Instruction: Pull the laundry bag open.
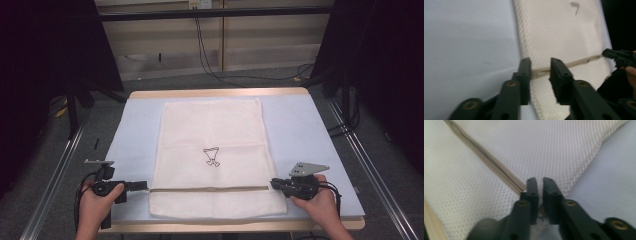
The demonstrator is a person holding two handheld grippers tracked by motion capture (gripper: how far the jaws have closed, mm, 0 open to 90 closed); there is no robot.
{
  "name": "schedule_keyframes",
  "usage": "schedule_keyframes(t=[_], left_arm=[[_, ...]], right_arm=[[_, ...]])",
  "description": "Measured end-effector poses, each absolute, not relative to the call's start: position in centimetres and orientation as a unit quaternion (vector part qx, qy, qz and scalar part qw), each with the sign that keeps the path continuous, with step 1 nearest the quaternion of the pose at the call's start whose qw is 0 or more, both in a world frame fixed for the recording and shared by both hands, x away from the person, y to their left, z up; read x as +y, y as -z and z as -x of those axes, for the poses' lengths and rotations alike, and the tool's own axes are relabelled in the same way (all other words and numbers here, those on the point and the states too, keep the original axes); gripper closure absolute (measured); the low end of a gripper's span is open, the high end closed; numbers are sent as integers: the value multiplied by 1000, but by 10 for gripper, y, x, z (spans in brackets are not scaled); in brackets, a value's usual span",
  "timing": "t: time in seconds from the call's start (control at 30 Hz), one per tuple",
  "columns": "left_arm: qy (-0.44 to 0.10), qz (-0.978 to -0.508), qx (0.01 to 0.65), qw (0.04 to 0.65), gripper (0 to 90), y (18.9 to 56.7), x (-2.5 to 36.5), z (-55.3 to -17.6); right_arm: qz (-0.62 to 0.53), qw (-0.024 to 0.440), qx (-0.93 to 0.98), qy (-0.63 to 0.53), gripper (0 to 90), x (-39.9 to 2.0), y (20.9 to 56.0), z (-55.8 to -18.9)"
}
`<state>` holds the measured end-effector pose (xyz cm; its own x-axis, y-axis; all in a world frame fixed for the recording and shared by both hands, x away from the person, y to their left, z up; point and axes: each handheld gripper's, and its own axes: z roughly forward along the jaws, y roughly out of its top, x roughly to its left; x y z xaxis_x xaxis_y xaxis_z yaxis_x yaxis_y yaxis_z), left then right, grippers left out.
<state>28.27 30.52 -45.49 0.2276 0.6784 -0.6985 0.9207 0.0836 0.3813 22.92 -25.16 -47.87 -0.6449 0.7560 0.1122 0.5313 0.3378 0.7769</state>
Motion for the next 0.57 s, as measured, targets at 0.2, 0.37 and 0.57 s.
schedule_keyframes(t=[0.2,0.37,0.57], left_arm=[[33,-678,606,415,486,451,306,-286],[-76,-693,582,418,330,450,306,-287],[-128,-708,572,394,270,458,308,-294]], right_arm=[[-411,187,772,-448,537,-264,465,-230],[-456,218,752,-424,356,-280,468,-236],[-473,221,750,-406,277,-287,472,-241]])
